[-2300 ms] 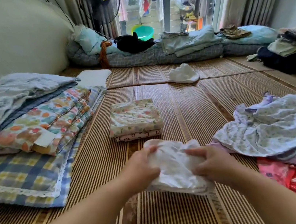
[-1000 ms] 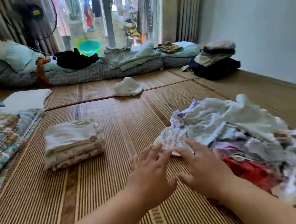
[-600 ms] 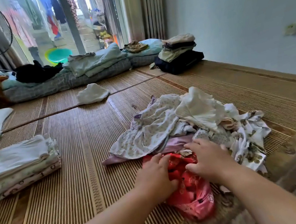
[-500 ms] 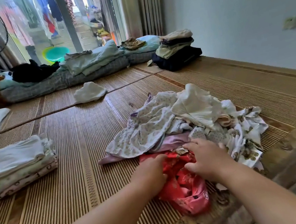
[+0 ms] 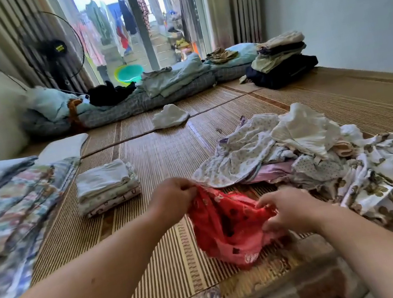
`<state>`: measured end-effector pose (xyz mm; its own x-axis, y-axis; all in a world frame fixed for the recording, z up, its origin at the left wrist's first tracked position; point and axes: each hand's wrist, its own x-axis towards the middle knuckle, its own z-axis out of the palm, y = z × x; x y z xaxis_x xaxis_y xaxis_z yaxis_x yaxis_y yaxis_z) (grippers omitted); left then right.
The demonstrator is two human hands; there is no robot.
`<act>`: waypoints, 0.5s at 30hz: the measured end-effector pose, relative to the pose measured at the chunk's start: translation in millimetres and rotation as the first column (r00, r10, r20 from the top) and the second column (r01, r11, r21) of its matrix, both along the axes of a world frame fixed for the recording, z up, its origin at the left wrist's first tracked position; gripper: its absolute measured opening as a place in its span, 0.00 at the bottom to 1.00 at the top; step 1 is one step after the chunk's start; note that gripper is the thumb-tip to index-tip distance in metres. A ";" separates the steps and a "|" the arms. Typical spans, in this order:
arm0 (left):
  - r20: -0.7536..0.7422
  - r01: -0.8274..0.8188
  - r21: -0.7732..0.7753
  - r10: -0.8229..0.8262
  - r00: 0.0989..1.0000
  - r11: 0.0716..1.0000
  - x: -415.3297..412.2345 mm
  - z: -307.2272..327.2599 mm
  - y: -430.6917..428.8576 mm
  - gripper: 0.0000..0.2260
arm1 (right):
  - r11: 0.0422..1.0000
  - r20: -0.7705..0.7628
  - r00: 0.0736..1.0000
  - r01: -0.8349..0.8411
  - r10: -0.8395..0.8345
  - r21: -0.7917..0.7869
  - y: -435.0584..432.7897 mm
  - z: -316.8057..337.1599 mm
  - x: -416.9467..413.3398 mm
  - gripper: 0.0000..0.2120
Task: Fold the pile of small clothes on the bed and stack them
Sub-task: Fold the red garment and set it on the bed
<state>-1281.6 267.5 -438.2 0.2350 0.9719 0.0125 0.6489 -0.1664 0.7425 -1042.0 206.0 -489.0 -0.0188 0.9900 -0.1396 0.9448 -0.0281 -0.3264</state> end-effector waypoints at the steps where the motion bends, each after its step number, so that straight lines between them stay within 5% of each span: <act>1: 0.069 -0.027 -0.014 0.028 0.997 1.000 -14.2 1.1 -2.5 0.10 | 0.999 -0.002 1.000 -0.013 0.013 0.039 -1.7 1.9 -8.7 0.07; 6: 0.411 -0.200 -0.076 0.213 0.886 0.977 -91.0 0.3 -19.1 0.10 | 0.988 -0.430 0.903 0.054 0.012 0.143 -4.8 12.9 -52.4 0.07; 10: 0.373 -0.406 -0.083 0.406 0.834 0.910 -146.9 -17.7 -22.4 0.08 | 0.977 -0.752 0.659 0.156 0.004 0.143 -3.7 27.2 -89.6 0.07; 13: 0.141 -0.251 -0.061 0.257 0.956 0.966 -156.7 -29.4 -34.6 0.19 | 0.981 -0.878 0.477 0.157 0.029 0.118 -0.1 36.0 -114.3 0.13; 15: 0.117 -0.026 -0.099 0.038 0.992 0.995 -141.3 -32.2 -44.5 0.25 | 0.990 -0.884 0.468 0.122 0.008 0.073 5.2 39.7 -128.2 0.12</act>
<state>-1422.9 223.1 -470.4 0.2060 0.9769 -0.0566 0.5592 -0.0701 0.8261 -1170.1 211.2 -449.2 -0.0102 0.9996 0.0248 0.1529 0.0260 -0.9879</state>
